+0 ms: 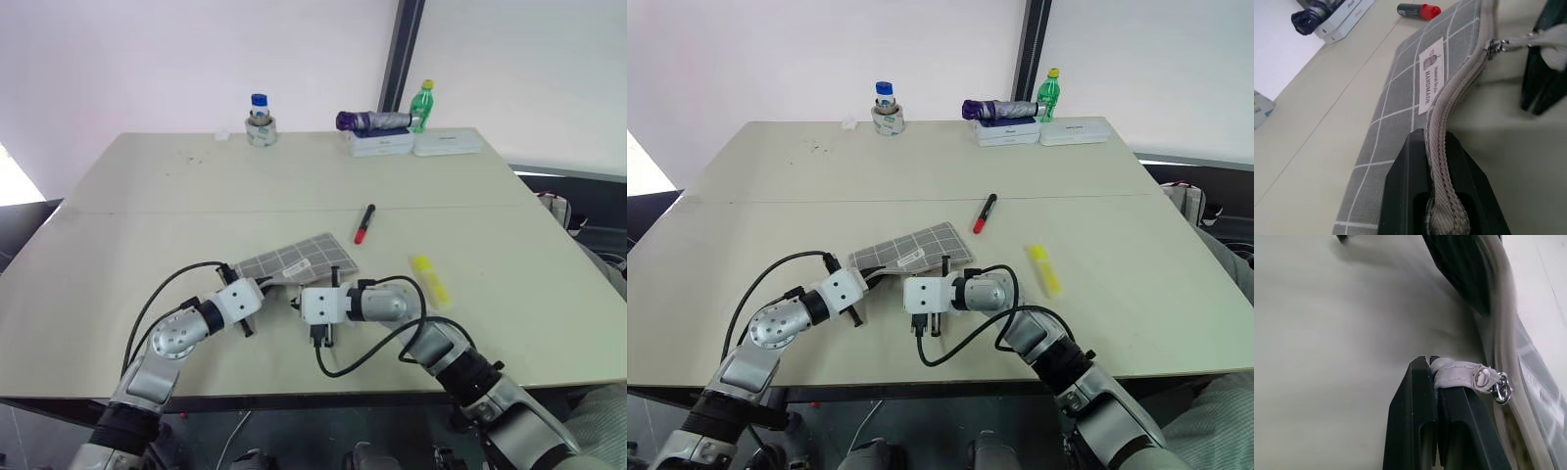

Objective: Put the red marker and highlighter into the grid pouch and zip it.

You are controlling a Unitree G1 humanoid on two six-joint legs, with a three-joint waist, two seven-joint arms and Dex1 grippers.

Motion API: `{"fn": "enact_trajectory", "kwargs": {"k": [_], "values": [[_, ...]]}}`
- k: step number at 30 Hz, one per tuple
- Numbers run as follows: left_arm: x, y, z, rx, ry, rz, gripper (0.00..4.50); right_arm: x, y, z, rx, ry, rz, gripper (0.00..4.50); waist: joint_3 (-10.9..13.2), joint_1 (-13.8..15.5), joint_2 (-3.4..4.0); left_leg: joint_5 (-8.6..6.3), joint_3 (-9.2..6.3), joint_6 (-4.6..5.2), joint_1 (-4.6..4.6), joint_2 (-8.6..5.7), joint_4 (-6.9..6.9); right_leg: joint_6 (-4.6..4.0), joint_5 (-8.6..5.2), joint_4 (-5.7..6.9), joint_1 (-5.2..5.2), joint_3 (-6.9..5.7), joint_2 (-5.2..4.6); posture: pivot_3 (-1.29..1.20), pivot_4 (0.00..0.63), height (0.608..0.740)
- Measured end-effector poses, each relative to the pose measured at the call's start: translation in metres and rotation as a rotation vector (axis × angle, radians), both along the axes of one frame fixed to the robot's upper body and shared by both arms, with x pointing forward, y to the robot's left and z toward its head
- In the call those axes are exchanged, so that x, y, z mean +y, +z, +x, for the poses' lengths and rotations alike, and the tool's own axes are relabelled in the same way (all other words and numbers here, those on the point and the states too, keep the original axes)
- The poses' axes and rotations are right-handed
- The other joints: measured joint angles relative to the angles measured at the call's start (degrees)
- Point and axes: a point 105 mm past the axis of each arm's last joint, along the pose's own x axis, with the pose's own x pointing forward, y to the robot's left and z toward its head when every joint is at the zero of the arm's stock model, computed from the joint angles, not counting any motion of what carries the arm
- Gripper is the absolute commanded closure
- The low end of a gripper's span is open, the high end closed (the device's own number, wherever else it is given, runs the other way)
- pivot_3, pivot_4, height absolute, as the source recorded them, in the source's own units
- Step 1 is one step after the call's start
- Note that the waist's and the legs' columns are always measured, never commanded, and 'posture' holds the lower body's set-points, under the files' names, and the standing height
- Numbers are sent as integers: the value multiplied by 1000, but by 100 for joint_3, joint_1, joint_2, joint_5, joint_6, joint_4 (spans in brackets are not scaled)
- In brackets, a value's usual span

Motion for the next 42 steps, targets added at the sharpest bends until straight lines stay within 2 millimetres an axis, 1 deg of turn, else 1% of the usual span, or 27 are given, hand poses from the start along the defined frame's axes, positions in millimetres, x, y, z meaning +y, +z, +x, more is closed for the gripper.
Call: {"fn": "enact_trajectory", "kwargs": {"k": [3,7,8,11,13,16,20,25,30,33,35,36,37,39,42], "values": [[-9,-2,0,1,-21,8,4500,4,-1,-3,-20,29,-14,4489,0,2,0,1,0,-2,0,0,1,0,0,0,0,0,0,0,150,740],[-12,-4,-2,9,-37,13,4500,5,0,-2,-17,21,-7,4489,0,3,0,5,0,-8,0,0,2,0,0,1,1,0,0,0,150,740],[-13,-4,-3,10,-48,23,4500,4,0,-1,-15,10,-8,4489,0,3,0,18,0,-32,0,0,2,0,0,1,1,0,0,0,150,740],[-12,-5,-6,-12,-58,77,4500,-2,2,3,-18,-3,-14,4489,0,3,0,19,0,-33,1,-1,1,0,0,1,1,0,0,0,150,740],[-12,-5,-6,-22,-52,81,4500,-2,4,3,-30,16,-15,4489,0,-2,0,18,0,-32,1,0,1,0,0,1,1,0,1,0,150,740],[-15,-4,-4,-21,-45,61,4500,2,6,0,-31,43,-11,4489,0,-1,0,18,-1,-32,1,0,1,0,0,1,1,0,3,0,150,740],[-24,0,1,-17,-36,21,4500,11,7,-6,-35,81,-3,4489,0,9,-1,19,-1,-33,1,-2,2,0,0,1,3,1,2,0,150,740],[-28,-2,2,0,-18,-3,4500,11,6,-7,-50,85,-9,4489,0,11,-1,19,-2,-33,2,-1,3,0,0,1,3,0,2,0,150,740],[-29,-1,3,9,-9,-33,4500,8,9,-5,-57,74,3,4489,0,8,-1,19,-3,-33,2,0,3,0,0,1,3,0,2,0,150,740],[-25,3,4,11,-1,-58,4500,7,15,-3,-32,65,51,3591,0,0,-1,19,-3,-34,3,1,2,0,0,1,4,0,3,0,150,740],[-20,5,4,12,13,-77,4500,6,18,-4,-22,71,62,2591,0,-9,-1,19,-3,-34,3,2,2,0,0,2,4,0,3,0,150,740],[-16,7,5,12,24,-95,4500,5,20,-5,-25,75,65,1942,0,-8,-1,19,-4,-34,3,3,2,0,0,2,4,1,3,0,150,740],[-13,9,5,13,34,-109,4500,3,22,-5,-29,74,69,1434,0,-4,-1,19,-5,-34,3,3,2,0,0,2,5,0,2,0,150,740],[-9,13,4,17,46,-140,4500,-4,25,-2,-32,61,76,390,0,-1,-1,19,-5,-34,3,3,2,0,0,2,6,0,-1,0,150,740],[-3,16,1,36,50,-190,4500,-19,26,-5,5,59,73,390,0,18,-1,19,-6,-33,3,3,3,0,0,1,8,0,-4,0,150,740]]}}
